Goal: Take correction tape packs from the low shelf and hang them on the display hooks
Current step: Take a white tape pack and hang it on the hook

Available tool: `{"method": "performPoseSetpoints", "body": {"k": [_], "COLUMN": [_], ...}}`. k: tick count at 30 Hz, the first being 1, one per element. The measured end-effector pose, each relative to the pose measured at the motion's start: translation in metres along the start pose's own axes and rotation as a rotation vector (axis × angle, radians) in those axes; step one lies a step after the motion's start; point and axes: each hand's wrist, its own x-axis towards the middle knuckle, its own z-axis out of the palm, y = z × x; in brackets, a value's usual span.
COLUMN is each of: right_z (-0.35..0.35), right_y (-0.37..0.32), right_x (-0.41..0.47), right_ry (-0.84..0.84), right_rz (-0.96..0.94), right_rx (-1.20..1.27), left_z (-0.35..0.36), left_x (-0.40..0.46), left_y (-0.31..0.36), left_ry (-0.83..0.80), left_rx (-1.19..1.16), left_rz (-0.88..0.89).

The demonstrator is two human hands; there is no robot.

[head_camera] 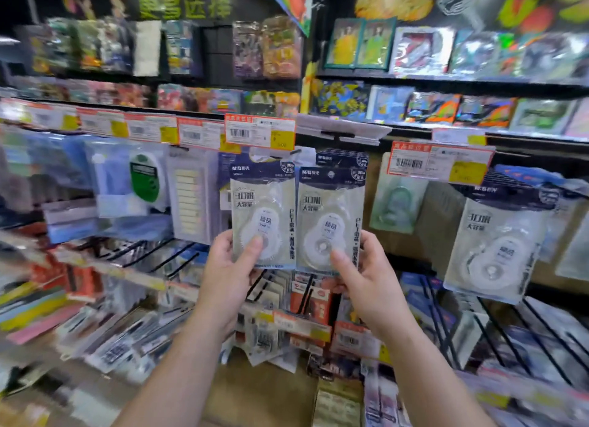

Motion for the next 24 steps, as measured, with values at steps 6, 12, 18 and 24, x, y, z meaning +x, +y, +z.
{"method": "performPoseSetpoints", "body": {"k": [6, 12, 18, 24], "right_z": [0.016, 0.02, 0.024, 0.025], "right_y": [-0.009, -0.01, -0.011, -0.013], "right_x": [0.002, 0.003, 0.003, 0.005], "right_ry": [0.129, 0.203, 0.23, 0.232], "right_rz": [0.017, 0.047, 0.072, 0.101], "right_rx": [0.004, -0.004, -0.004, 0.045], "left_z": [-0.009, -0.015, -0.017, -0.022], "left_x": [0.011, 0.012, 0.013, 0.014], "left_y": [0.002, 0.003, 0.004, 0.003], "left_ry": [-0.106, -0.177, -0.205, -0.197], "left_rx": [-0.085, -0.09, -0.097, -0.097], "left_rz": [-0.029, -0.017, -0.028, -0.034]}}
